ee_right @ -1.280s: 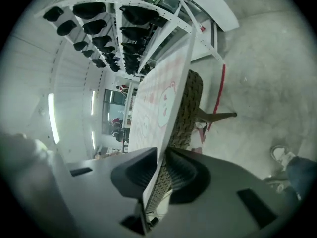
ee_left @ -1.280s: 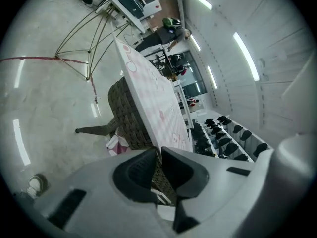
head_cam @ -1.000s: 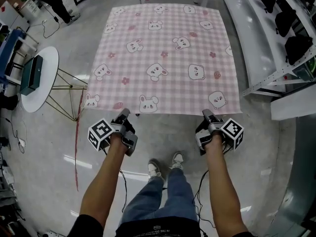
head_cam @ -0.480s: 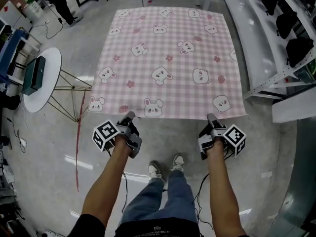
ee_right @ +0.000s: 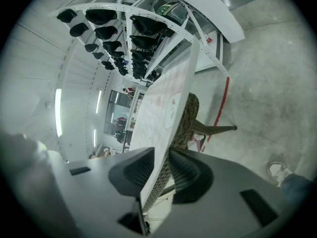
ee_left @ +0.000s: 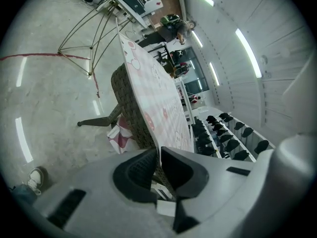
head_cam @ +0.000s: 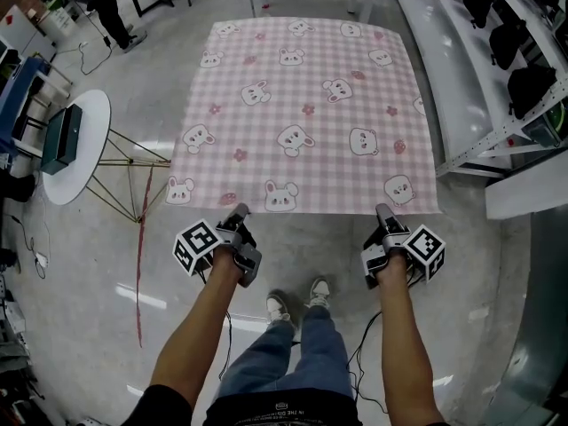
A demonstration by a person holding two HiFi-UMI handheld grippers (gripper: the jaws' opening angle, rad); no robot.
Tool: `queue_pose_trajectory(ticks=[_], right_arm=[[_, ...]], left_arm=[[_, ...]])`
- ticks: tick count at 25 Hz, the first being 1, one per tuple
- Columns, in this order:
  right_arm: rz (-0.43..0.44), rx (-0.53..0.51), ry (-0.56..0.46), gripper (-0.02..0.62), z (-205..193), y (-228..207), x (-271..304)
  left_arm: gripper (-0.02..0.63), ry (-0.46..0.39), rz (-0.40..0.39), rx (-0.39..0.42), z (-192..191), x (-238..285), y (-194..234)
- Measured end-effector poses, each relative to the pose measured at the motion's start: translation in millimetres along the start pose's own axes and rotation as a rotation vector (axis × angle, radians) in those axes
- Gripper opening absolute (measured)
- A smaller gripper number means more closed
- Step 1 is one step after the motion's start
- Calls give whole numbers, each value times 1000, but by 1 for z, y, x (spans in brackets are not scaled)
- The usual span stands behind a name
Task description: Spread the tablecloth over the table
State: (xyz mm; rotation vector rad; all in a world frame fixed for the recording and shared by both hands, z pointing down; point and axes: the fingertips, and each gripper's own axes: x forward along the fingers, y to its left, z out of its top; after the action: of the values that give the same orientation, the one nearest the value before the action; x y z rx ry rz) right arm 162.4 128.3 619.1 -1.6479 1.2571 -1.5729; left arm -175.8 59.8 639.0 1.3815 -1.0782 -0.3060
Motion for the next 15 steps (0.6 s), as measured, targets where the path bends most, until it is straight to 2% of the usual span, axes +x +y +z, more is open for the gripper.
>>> queue_pose_trajectory(ticks=[2,5,10,12,15], right_arm=[[-13,-25,-5,95,-6,11,-8],[-26,-37,-6,94,-12,24,-20],[1,-55,-15,86,-11,56,-40],[14,-104,-6,84,-13,78,-46],[44,-231,1,81,-15,123,-56]], left_arm=[[61,31,-6,15,-2,-8,-7],[61,75,-1,52,-13,-20,-18],[44,90,-36,81,-16,-36,-53],[43,82,-55,126,-6,-44,-72],[43,63,-81,240,12,-57,-111]])
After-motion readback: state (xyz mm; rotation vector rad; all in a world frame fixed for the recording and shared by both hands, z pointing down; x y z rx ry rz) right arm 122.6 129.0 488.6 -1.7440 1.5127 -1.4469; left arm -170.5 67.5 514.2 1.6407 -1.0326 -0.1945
